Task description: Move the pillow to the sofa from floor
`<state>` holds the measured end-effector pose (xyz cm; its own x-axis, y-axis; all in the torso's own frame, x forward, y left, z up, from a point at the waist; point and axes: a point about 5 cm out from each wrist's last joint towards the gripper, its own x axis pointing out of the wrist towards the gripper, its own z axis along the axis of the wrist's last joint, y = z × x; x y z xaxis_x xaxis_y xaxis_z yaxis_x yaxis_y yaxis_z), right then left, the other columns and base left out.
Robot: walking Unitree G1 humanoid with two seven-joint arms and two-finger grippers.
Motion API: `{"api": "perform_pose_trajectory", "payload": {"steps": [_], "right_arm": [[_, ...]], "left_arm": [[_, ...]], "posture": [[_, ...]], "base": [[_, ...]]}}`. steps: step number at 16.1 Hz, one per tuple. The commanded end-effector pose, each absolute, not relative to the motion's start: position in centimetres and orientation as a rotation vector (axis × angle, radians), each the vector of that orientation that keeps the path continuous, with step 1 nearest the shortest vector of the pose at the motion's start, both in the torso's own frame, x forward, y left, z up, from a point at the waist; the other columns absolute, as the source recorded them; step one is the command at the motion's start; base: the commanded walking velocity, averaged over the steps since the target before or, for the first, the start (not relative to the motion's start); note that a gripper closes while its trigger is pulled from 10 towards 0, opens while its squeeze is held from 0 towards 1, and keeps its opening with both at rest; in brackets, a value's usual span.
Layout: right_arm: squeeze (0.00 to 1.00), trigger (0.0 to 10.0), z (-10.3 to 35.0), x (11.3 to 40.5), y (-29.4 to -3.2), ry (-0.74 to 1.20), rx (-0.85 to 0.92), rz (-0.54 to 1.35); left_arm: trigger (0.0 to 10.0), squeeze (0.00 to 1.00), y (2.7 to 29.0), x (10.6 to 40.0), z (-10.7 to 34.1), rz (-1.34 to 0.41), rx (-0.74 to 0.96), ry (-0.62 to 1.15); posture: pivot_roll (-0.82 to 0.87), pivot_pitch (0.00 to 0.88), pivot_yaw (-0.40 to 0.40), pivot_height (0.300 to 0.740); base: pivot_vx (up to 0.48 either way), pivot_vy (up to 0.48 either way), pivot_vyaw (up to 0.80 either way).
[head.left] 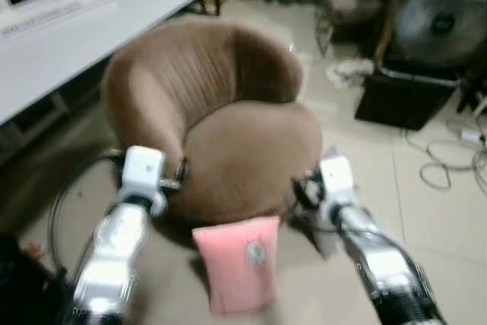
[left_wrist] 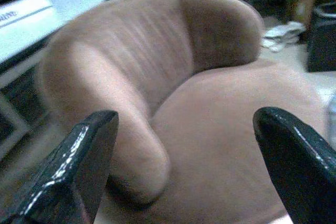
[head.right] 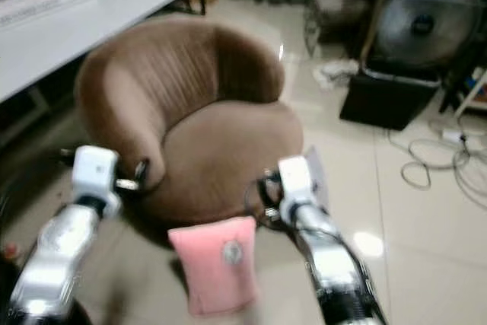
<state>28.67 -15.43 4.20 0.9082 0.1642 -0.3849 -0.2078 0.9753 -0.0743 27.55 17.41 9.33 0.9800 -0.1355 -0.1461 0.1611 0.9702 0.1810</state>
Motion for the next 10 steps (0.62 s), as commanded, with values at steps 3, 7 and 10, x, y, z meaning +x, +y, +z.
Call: {"api": "perform_pose_trajectory", "payload": {"steps": [3, 7, 10], "right_arm": [[0.00, 10.0, 4.66, 29.03, -15.02, 0.363, -0.102, 0.186], [0.00, 10.0, 4.65, 29.06, -14.98, 0.364, -0.097, 0.190], [0.00, 10.0, 4.63, 29.13, -14.96, 0.366, -0.093, 0.192]], "left_arm": [[10.0, 0.00, 17.97, 27.76, 9.42, -0.154, 0.214, 0.133], [10.0, 0.00, 17.99, 27.81, 9.39, -0.153, 0.215, 0.132], [10.0, 0.00, 18.12, 27.78, 9.47, -0.138, 0.214, 0.118]], "posture": [[0.13, 0.000, 0.027, 0.740], [0.13, 0.000, 0.027, 0.740], [0.13, 0.000, 0.022, 0.740]], "base": [[0.390, 0.000, 0.00], [0.390, 0.000, 0.00], [0.000, 0.000, 0.00]]}}
